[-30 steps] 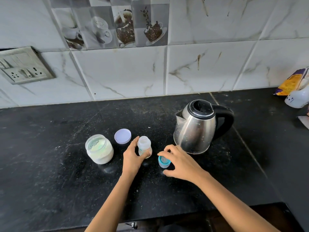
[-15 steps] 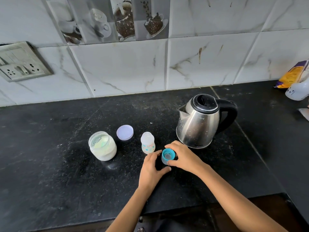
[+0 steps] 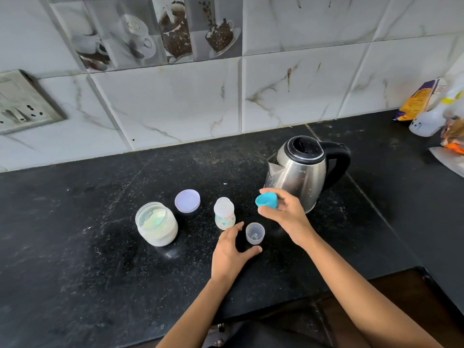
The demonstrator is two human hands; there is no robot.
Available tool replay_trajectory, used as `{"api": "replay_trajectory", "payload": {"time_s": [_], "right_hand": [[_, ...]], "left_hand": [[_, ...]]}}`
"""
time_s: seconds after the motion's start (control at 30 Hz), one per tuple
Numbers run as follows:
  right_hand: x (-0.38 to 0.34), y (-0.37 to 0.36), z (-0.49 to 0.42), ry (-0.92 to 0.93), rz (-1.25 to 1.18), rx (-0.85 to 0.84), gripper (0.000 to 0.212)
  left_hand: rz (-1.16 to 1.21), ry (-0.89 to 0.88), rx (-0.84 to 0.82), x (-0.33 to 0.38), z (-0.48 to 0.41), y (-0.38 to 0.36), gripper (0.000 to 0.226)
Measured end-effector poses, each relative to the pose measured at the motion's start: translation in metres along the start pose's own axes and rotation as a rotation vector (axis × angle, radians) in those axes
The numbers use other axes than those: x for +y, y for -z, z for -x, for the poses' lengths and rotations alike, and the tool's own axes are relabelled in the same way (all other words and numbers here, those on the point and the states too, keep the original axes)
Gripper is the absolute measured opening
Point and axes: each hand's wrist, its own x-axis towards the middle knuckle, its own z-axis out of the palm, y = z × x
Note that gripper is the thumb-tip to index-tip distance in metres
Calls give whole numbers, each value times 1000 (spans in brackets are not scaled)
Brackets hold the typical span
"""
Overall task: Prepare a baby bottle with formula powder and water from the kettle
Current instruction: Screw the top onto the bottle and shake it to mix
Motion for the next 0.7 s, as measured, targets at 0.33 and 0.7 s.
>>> {"api": "replay_trajectory", "payload": {"time_s": [0.33,0.7], "right_hand": [[-41,-46,-46,180,931,-255,52],[-58,-82,-67,185,1187,-624,48]], "left_hand": [[138,80,225,-25,-21,44,79],[251,49,-81,-28,-61,58,49]]}}
